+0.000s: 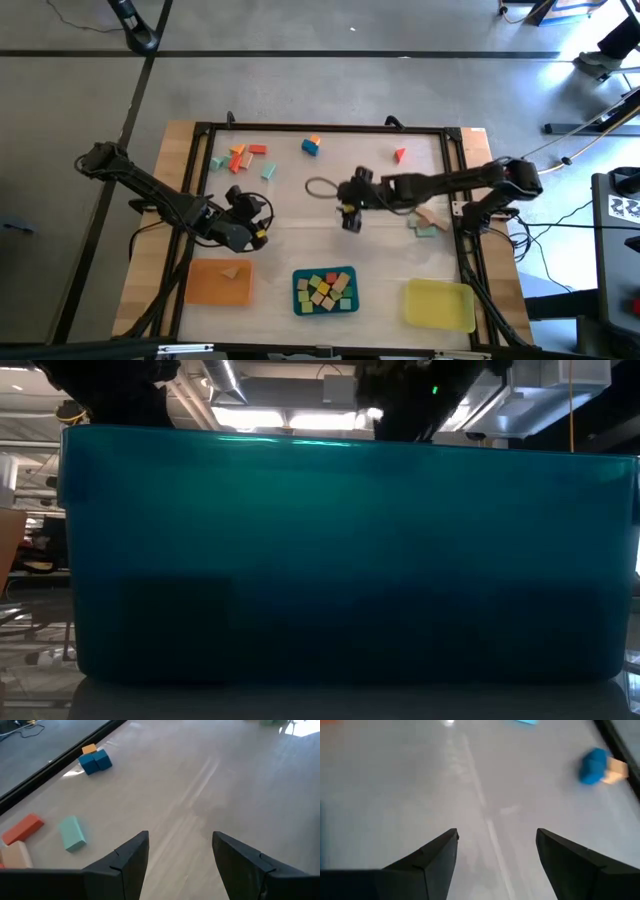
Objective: Sort blocks by size
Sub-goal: Put the blue cube block into the blue bin
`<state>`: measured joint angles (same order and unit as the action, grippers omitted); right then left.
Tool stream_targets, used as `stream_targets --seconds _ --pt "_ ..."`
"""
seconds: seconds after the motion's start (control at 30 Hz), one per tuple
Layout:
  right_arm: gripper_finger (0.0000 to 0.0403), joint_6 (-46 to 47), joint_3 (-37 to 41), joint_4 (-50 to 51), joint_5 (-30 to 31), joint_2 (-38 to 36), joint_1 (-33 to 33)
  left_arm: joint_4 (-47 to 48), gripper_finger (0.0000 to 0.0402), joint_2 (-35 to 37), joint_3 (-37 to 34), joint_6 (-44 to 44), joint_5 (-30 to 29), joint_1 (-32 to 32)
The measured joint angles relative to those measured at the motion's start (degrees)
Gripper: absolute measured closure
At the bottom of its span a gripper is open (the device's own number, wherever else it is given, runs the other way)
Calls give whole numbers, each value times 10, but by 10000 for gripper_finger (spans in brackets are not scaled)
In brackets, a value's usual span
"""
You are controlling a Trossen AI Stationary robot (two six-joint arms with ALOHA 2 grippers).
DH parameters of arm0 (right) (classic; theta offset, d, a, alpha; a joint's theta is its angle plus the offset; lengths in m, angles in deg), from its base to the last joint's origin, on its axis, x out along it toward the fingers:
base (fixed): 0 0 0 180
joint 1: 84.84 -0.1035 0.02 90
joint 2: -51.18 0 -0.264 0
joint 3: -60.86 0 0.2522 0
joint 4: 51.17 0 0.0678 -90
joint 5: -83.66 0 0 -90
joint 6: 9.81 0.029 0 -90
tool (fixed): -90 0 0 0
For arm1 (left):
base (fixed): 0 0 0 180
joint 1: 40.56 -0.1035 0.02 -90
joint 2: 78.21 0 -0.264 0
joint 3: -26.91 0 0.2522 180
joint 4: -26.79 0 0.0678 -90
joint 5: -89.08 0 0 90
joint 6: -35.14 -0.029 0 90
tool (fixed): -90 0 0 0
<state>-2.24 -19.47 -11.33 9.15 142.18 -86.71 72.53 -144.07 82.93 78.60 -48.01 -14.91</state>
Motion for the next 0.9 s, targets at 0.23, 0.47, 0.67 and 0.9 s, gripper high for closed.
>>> stream_targets --seconds 0.23,0.47,0.67,0.9 --pt "136 24 31 -6 3 0 46 -131 196 -24 0 -88 19 -77" --pt "136 65 76 -7 24 0 20 -260 196 -77 0 -190 93 -229" --pt "136 121 114 -22 36 1 -5 -316 196 -139 1 -226 188 -364" --pt "136 129 136 -49 51 1 -19 -321 196 -228 46 -265 201 -462"
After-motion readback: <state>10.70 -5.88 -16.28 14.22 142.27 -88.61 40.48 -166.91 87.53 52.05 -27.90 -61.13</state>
